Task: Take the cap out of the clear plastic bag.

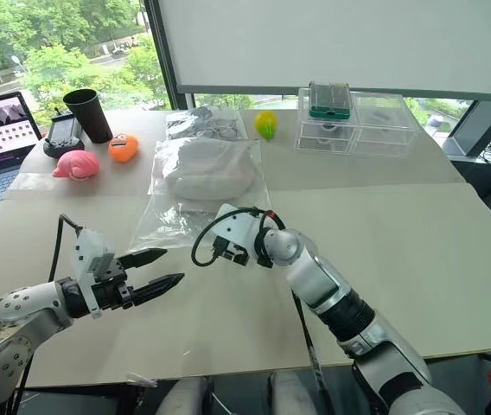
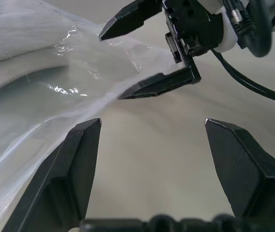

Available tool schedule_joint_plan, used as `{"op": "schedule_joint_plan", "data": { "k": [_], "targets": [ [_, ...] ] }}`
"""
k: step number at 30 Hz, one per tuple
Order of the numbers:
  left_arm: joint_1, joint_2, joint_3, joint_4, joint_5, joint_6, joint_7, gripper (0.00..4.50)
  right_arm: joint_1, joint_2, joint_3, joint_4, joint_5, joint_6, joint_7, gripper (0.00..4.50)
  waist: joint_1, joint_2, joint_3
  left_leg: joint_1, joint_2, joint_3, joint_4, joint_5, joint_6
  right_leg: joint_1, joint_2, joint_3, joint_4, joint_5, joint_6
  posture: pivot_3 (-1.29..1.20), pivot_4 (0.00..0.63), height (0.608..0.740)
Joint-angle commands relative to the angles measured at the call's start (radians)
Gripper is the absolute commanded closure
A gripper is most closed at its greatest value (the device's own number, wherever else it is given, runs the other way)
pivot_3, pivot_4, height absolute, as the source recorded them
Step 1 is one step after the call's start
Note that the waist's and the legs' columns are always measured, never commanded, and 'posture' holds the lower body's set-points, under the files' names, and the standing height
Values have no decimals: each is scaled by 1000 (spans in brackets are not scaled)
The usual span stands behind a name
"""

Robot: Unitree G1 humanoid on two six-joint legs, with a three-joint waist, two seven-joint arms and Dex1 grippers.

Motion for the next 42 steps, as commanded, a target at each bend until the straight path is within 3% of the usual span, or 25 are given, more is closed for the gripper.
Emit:
{"op": "schedule_joint_plan", "data": {
  "k": [1, 4, 12, 17, 25, 35, 38, 42],
  "targets": [
    [-11, 11, 0, -26, -10, -6, -6, 821, -7, 16, -55, -24, -9, -15, -8, 518, 0, 0, 0, 0, 0, 0, 0, 0, 0, 0, 0, 0, 0, 0, 0, 0, 150, 740],
    [-14, 10, -5, -23, -10, -7, -5, 821, -9, 37, -80, -21, -8, -13, -18, 1341, 0, 0, 0, 0, 0, 0, 0, 0, 0, 0, 0, 0, 0, 0, 0, 0, 150, 740],
    [-22, 11, -8, -16, -4, -8, -3, 821, -3, 46, -83, -36, -4, -4, 35, 4035, 0, 0, 0, 0, 0, 0, 0, 0, 0, 0, 0, 0, 0, 0, 0, 0, 150, 740],
    [-23, 14, -5, -9, -2, -8, -4, 821, 28, -3, -74, -209, 139, 99, 243, 4035, 0, 0, 0, 0, 0, 0, 0, 0, 0, 0, 0, 0, 0, 0, 0, 0, 150, 740],
    [-6, 30, 32, 3, -5, 3, 5, 821, -4, 44, -83, -157, 119, 92, 201, 4035, -2, 0, 0, 2, 1, 0, 0, 0, 0, 1, 1, 0, 1, -3, 4, 0, 150, 740],
    [45, 47, 88, 19, -7, 18, 12, 821, -97, 222, -82, -13, 127, 80, 126, 4035, -4, 1, 0, 1, 1, 0, -1, 0, 0, -1, 1, 0, 1, -2, 3, 0, 150, 740],
    [53, 49, 98, 12, -14, 21, 12, 821, -126, 256, -96, 20, 129, 62, 116, 3309, -3, 1, 0, 1, 1, 0, -1, 0, 0, -1, 1, 0, 1, -3, 3, 0, 150, 740],
    [73, 52, 117, 6, -15, 23, 11, 821, -137, 267, -76, 37, 121, 46, 121, 2008, -1, 1, 0, 0, 0, -1, -1, 0, -1, -1, 0, 0, 0, 1, -2, 0, 150, 740]
  ]
}}
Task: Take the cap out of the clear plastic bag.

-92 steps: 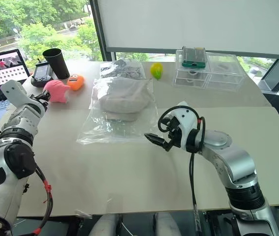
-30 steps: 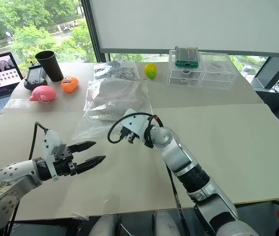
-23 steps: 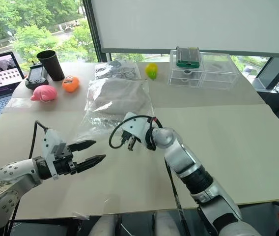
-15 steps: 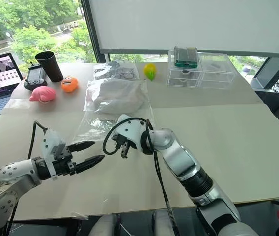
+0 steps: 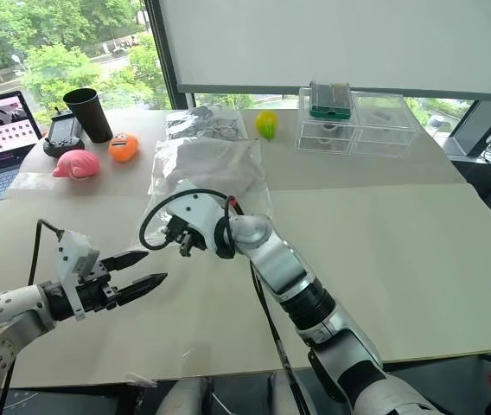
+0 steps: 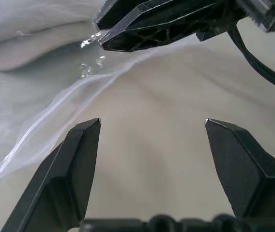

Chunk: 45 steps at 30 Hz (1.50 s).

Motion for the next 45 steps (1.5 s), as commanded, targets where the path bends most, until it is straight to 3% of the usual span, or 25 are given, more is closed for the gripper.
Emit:
{"op": "schedule_joint_plan", "data": {
  "k": [1, 5, 6, 14, 22, 25, 29, 45],
  "targets": [
    [18, 12, 40, -25, -15, 1, -3, 821, -27, 18, 0, 0, -12, -42, -10, 1585, -1, 0, 0, 0, 0, 0, 0, 0, 0, 0, 0, 0, 0, 0, 0, 0, 150, 740],
    [37, 9, 46, -38, -15, 0, 1, 821, -50, 62, 41, 78, -46, -86, -28, 108, -7, 0, 0, 1, 1, 0, 0, 0, 0, 0, 1, 0, 0, 0, 0, 0, 150, 740],
    [41, 8, 48, -42, -16, 1, 3, 821, -57, 76, 50, 107, -56, -103, -32, 10, -10, 0, 0, 1, 1, 0, 0, 0, 0, 0, 1, 0, 0, 0, 0, 0, 150, 740],
    [69, 12, 68, -67, -22, 5, 4, 821, -87, 147, 62, 307, -112, -223, -71, 10, -14, 0, 0, 1, 1, 0, -1, 0, 0, -1, 1, 0, 0, 0, -1, 0, 150, 740],
    [90, 32, 107, -90, -38, 19, -13, 821, -93, 148, 24, 296, -107, -217, -42, 10, -20, 0, 0, 1, 1, 0, -2, 0, 0, -1, 1, 0, 0, 0, -1, 0, 150, 740],
    [64, 86, 265, -85, -160, 85, -23, 821, -93, 134, -12, 241, -81, -163, -18, 10, -22, 0, 0, 0, 1, 0, -2, 0, 0, -2, 1, 0, 1, -1, -1, 0, 150, 740],
    [113, 173, 419, -55, -184, 127, -94, 821, -80, 146, -64, 134, -1, -42, 22, 10, -25, 0, 0, -1, 2, -1, -3, 0, 0, -4, 2, -2, 1, -1, -1, 0, 150, 740],
    [160, 177, 491, -106, -222, 169, -64, 821, -111, 144, 29, 313, -123, -193, -20, 10, -27, 0, 0, -2, 3, 1, -10, 0, -1, -10, 2, -1, 1, -2, -6, 0, 150, 740]
  ]
}}
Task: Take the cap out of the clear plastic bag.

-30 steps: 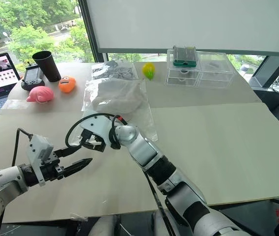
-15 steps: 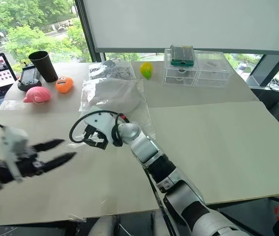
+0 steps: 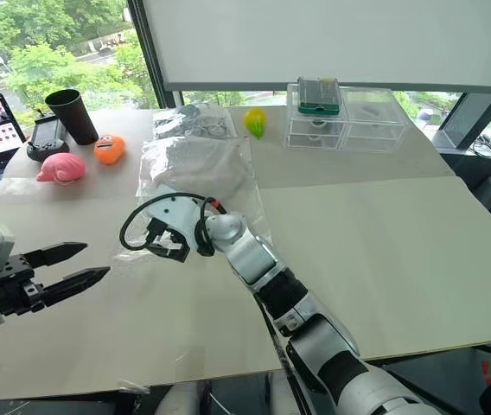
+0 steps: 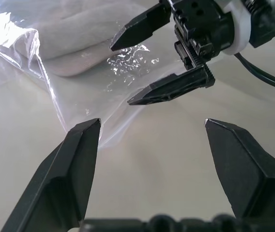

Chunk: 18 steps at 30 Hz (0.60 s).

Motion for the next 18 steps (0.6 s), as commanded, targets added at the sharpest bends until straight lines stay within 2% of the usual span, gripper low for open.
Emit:
{"op": "schedule_joint_plan", "data": {
  "k": [1, 12, 18],
  "targets": [
    [3, 9, 46, -35, -26, 7, 9, 821, -21, 12, 3, 1, -16, -51, -8, 10, 0, 0, 0, 0, 0, 0, 0, 0, 0, 0, 0, 0, 0, 0, 0, 0, 150, 740],
    [2, 5, 35, -60, -50, 13, 43, 821, -26, -20, -8, 107, -101, -120, -84, 10, 1, 0, 0, -1, 0, 0, 0, 1, -1, -1, 0, 0, 0, 0, 0, 0, 150, 740],
    [-7, 3, -1, -66, -49, 6, 56, 821, 1, -106, -31, 31, -129, -92, -90, 10, 1, 0, 0, -1, 0, 0, 0, 1, -2, -1, 0, 0, 0, 0, 0, 0, 150, 740]
  ]
}}
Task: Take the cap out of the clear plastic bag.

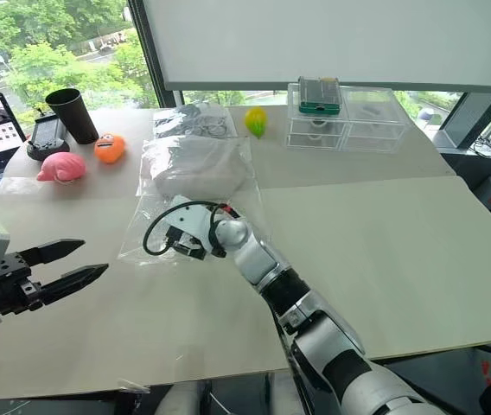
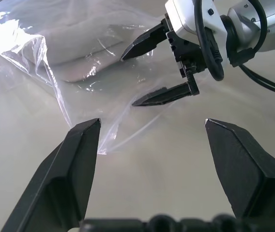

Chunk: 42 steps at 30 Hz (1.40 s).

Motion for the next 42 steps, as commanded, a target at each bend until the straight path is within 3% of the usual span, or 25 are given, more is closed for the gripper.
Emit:
{"op": "schedule_joint_plan", "data": {
  "k": [1, 8, 12, 22, 29, 33, 42],
  "targets": [
    [-8, 3, -16, -28, -9, -5, 12, 821, 10, -58, -45, -125, -18, 17, 1, 10, 1, 0, 0, 0, 0, 0, 0, 0, 0, 0, 0, 0, 0, 0, 0, 0, 150, 740],
    [-29, 7, -57, -21, -8, -11, 17, 821, 83, -184, -79, -279, -24, 90, 38, 10, 1, 0, 0, 0, 0, 0, 0, 0, 0, 0, 0, 0, 0, 0, 0, 0, 150, 740],
    [-54, 9, -87, -6, 1, -18, 21, 821, 103, -204, -85, -316, -21, 121, 33, 954, 2, 0, 0, 0, -1, 0, 0, 0, 0, 0, 0, 1, 0, 0, 0, 0, 150, 740],
    [-98, -6, -164, -1, 23, -39, 33, 821, 120, -187, -78, -314, -26, 124, 16, 4467, 3, -1, 0, 0, -1, 0, 1, 1, -1, 0, 0, 1, 1, 0, 0, 0, 150, 740],
    [-107, -11, -187, -1, 35, -52, 32, 821, 117, -165, -88, -321, -6, 143, 24, 4467, 2, -1, 0, 0, -1, 0, 1, 1, -1, 1, 0, 1, 1, 0, 0, 0, 150, 740],
    [-180, -36, -262, 13, 48, -57, 83, 821, 63, -108, -149, -387, 66, 216, 36, 4467, 4, -1, 0, 0, -1, 0, 1, 1, -1, 1, 0, 1, 1, 0, 0, 0, 150, 740],
    [-370, -323, -471, 75, 38, 35, 416, 821, -36, -73, -173, -401, 117, 266, 40, 4467, 11, -2, -1, 1, -2, -1, 3, 1, -1, 3, -1, 1, 2, 1, 1, 0, 150, 740]
  ]
}}
